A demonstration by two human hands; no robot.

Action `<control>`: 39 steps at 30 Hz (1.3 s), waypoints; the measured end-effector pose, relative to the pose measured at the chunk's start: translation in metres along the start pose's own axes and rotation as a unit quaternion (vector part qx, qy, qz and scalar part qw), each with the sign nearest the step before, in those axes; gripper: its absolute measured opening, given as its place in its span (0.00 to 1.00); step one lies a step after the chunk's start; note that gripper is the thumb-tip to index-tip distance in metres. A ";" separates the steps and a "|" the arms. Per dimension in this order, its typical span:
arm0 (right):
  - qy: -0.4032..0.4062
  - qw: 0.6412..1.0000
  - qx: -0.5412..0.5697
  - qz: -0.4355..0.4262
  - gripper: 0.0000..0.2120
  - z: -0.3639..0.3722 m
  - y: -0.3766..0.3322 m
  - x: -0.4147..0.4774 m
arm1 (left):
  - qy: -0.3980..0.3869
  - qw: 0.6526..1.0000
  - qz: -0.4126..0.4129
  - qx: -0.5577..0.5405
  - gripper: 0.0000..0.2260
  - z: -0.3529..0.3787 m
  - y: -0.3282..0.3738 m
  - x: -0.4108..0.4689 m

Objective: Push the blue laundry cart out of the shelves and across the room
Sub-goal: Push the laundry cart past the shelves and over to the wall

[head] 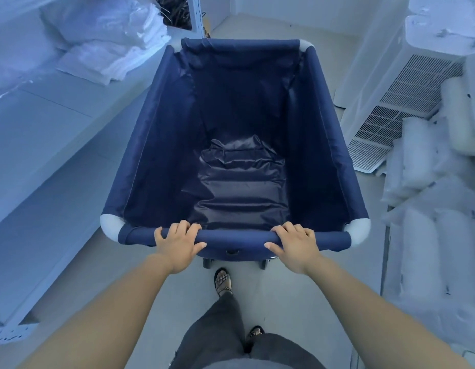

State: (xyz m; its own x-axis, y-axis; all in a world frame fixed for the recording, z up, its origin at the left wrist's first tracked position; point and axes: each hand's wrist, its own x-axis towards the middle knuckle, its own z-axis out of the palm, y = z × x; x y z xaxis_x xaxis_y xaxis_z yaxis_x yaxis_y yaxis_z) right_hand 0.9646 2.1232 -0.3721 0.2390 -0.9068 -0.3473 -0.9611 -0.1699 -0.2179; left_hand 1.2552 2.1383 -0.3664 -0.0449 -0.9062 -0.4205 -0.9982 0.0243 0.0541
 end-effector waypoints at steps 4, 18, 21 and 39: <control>-0.003 1.000 -0.002 -0.004 0.22 -0.017 0.006 0.039 | 0.004 1.000 -0.004 0.004 0.19 -0.016 -0.002 0.038; -0.021 0.998 -0.051 0.020 0.23 -0.085 0.029 0.183 | -0.039 0.999 0.013 -0.013 0.19 -0.091 -0.003 0.183; -0.015 0.998 -0.060 0.025 0.23 -0.096 0.029 0.209 | -0.047 0.999 0.021 -0.009 0.19 -0.107 -0.008 0.211; -0.029 0.999 -0.023 0.009 0.23 -0.145 0.024 0.347 | -0.044 0.999 0.015 0.001 0.20 -0.170 -0.047 0.344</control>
State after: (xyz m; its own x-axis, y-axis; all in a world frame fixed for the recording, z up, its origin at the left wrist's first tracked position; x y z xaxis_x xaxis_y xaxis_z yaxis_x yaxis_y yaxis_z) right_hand 1.0047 1.7487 -0.3658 0.2287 -0.8862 -0.4029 -0.9701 -0.1729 -0.1702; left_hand 1.2935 1.7537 -0.3593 -0.0771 -0.8641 -0.4974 -0.9966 0.0515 0.0650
